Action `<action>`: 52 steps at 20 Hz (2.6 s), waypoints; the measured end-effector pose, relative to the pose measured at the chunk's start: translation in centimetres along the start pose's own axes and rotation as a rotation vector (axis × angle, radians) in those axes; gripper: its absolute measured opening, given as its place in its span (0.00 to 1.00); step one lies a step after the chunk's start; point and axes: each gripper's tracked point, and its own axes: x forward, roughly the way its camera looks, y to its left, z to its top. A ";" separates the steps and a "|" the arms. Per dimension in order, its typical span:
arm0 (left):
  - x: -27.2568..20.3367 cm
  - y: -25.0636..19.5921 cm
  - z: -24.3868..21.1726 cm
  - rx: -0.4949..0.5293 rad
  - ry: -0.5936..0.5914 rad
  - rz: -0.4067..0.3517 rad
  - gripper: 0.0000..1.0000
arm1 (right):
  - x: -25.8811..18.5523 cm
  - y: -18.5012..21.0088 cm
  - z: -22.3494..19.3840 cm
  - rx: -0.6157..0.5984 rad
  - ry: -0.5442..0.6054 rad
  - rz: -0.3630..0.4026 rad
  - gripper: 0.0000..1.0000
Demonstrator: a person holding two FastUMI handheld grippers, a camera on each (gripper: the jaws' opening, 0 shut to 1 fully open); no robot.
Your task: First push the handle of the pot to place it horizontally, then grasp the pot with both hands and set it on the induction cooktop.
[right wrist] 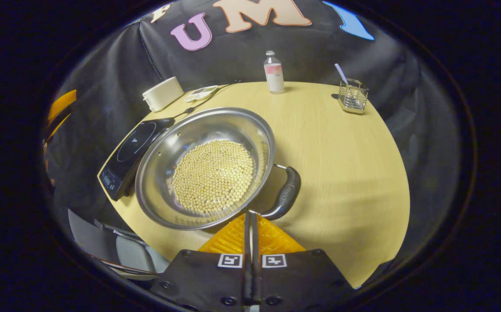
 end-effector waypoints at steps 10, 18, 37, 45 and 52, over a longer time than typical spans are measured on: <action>-1.0 0.0 -0.6 -0.012 0.015 0.051 1.00 | 0.8 -1.3 1.5 -0.028 -0.013 0.017 0.00; -1.2 0.3 -1.9 -0.055 0.040 0.028 0.98 | 0.8 -2.1 2.3 -0.026 -0.021 -0.018 0.00; 10.8 -2.3 -14.1 -0.113 0.390 -0.344 0.97 | 1.5 -2.5 5.4 0.183 -0.070 -0.214 0.98; 13.2 -4.7 -21.1 -0.121 0.606 -0.426 0.98 | 5.0 -3.9 5.1 0.225 0.004 -0.223 0.95; 13.8 -5.2 -24.7 -0.175 0.712 -0.395 0.98 | 7.4 -3.9 4.2 0.230 0.059 -0.201 0.96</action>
